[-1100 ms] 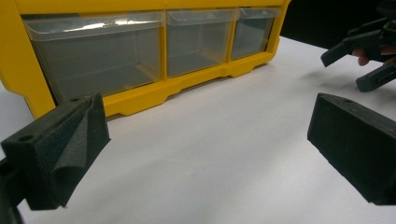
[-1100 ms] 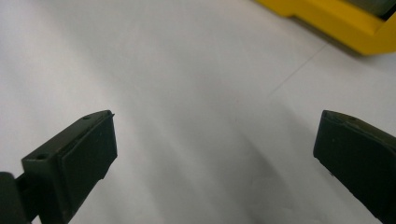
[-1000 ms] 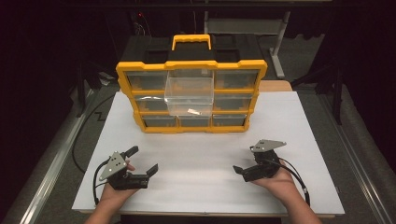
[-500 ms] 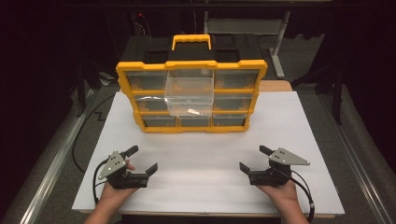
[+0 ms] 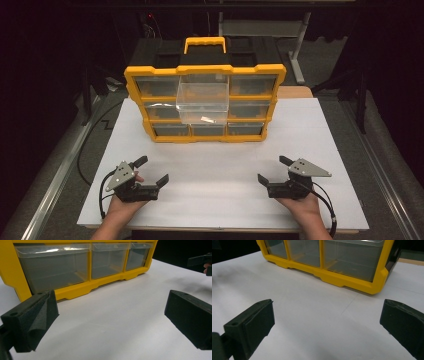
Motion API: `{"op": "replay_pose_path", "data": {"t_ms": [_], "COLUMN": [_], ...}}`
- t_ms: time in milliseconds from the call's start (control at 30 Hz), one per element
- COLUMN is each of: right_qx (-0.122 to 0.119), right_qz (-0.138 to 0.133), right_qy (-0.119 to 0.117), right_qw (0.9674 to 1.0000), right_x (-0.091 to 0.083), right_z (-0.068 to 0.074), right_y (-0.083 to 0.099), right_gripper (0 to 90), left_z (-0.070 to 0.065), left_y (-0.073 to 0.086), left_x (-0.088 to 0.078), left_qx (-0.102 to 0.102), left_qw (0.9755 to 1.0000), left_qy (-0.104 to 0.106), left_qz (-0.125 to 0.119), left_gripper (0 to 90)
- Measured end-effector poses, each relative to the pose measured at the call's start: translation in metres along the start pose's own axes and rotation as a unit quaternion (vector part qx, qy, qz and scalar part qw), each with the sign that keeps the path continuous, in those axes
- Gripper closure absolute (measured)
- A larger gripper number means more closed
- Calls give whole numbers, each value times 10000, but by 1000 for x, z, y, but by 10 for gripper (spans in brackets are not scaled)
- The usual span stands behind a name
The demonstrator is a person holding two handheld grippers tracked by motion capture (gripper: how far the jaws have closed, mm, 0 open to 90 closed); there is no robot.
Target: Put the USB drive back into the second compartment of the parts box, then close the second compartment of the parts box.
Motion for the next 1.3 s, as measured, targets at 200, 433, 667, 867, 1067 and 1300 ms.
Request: {"op": "replay_pose_path", "data": {"t_ms": [200, 433, 667, 867, 1067, 1300], "right_qx": [-1, -5, -72, -149, -188, -205], "right_qz": [-16, 47, 13, -18, 8, 47], "right_qy": [76, 116, 134, 154, 156, 246], "right_qw": [10000, 9999, 9999, 9998, 9997, 9995], "right_x": [0, 1, -1, -2, -1, 0], "right_z": [-3, -4, -4, -3, -2, -4], "right_y": [0, 2, 1, 2, 3, 5], "right_gripper": [5, 5, 30, 128, 170, 259], "left_z": [2, 0, 5, 3, 3, 3], "left_y": [1, -2, 0, -1, -1, -2], "left_x": [0, 0, 1, -1, 0, 1], "left_qx": [10, 2, 21, 26, 12, 49], "left_qw": [10000, 10000, 9999, 9999, 9999, 9999], "left_qy": [-42, -40, -119, -137, -153, -156], "left_qz": [20, -54, -18, -44, -56, -55], "left_gripper": [5, 6, 6, 6, 6, 6]}}
Point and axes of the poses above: each handheld gripper's, and its own axes: x roughly forward along the jaws, y roughly out of its underside, z roughly to its left, the point moved 9 cm from there along x, roughly forward along the jaws, and after that the axes turned 12 degrees about x, right-handed, at the moved point
